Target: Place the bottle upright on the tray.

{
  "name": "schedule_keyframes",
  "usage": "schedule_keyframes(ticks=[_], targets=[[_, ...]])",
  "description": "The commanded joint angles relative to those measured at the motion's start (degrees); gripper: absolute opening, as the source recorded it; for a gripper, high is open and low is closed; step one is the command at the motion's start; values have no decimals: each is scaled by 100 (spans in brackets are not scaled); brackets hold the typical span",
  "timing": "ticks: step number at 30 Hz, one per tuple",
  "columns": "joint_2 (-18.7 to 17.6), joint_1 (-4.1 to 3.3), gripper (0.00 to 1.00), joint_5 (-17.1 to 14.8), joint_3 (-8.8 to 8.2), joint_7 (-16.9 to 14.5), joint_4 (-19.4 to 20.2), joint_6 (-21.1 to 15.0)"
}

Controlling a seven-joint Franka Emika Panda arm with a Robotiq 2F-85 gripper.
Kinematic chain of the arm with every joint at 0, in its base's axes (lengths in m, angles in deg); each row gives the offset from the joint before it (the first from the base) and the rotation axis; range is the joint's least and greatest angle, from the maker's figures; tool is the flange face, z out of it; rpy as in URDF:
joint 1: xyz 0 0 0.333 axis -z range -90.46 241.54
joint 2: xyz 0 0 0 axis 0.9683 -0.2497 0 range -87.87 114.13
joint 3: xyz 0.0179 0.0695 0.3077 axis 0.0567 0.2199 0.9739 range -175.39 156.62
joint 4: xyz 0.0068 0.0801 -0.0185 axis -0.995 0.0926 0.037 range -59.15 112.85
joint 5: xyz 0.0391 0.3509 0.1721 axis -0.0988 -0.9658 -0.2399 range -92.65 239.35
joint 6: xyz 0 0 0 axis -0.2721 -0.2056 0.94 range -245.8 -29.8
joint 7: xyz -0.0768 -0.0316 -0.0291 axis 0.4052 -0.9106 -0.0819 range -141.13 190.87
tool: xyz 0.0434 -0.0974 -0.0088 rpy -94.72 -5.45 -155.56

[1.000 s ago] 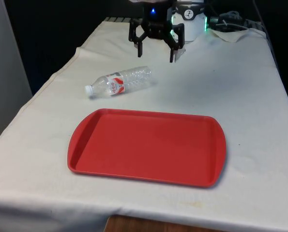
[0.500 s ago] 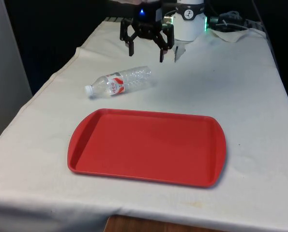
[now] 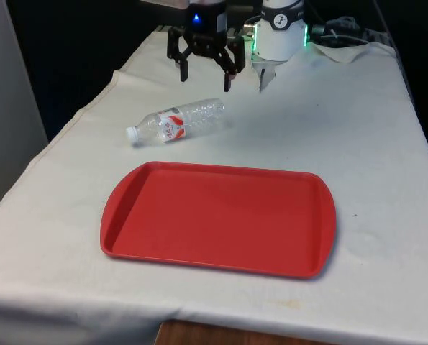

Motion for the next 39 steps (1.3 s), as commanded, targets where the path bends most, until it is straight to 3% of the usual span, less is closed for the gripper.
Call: schedule_keyframes(ticks=[1, 14, 39], targets=[[23, 11, 100, 0, -29, 0, 40, -52], [0, 0, 100, 0, -160, 92, 69, -17], [-201, 6, 100, -11, -286, 957, 34, -155]])
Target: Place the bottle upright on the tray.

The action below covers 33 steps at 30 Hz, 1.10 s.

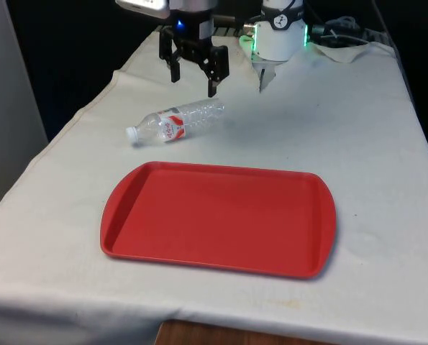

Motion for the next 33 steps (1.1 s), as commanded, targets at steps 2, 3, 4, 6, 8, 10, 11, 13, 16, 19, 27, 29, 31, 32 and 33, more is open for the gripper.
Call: schedule_keyframes(ticks=[2, 3, 4, 6, 8, 10, 11, 13, 16, 19, 27, 29, 31, 32, 33], targets=[[-52, 11, 100, -11, -17, 97, -17, -40], [-11, 6, 100, 0, -11, 63, 0, 0], [-57, 11, 100, -11, -23, 126, -17, -40], [-69, 6, 100, -6, -34, 178, -23, -46], [-86, 6, 100, -11, -46, 241, -29, -46], [-103, 11, 100, -17, -57, 327, -40, -40], [-115, 11, 100, -17, -63, 355, -40, -34], [-86, 6, 100, 0, -63, 367, -29, -6], [-149, 11, 100, -23, -92, 493, -69, -17], [-166, 17, 100, -29, -109, 579, -80, -11], [-201, 23, 100, -40, -160, 785, -109, 11], [-206, 23, 100, -40, -178, 837, -120, 17], [-223, 23, 100, -46, -201, 905, -132, 23], [-206, 11, 100, -6, -201, 894, -109, 6], [-235, 29, 100, -46, -206, 934, -138, 23]])
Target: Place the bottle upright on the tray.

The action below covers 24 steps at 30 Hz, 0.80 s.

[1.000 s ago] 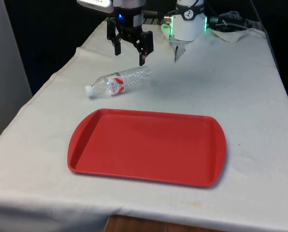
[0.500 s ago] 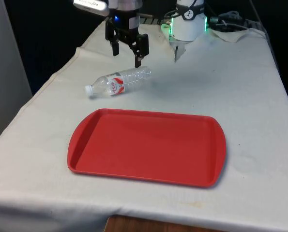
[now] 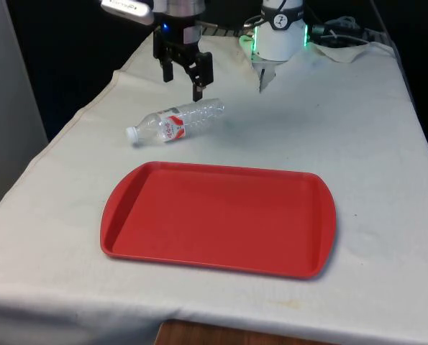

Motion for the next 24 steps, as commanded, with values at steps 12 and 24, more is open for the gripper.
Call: schedule_keyframes(ticks=[12, 24], targets=[[-86, 46, 100, -57, -86, 241, -63, 11], [-103, 46, 100, -40, -149, 453, -46, -6]])
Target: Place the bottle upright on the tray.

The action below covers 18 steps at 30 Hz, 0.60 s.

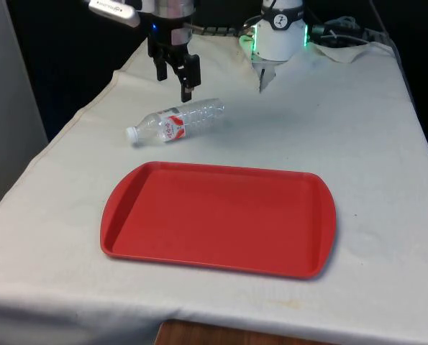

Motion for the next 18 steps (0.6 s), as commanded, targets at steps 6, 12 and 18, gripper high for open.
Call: schedule_keyframes(ticks=[6, 12, 18], targets=[[-11, 0, 100, -17, 6, 6, -11, 6], [0, 29, 100, -40, -11, -23, 11, -40], [17, 46, 100, -138, -40, -74, 115, -189]])
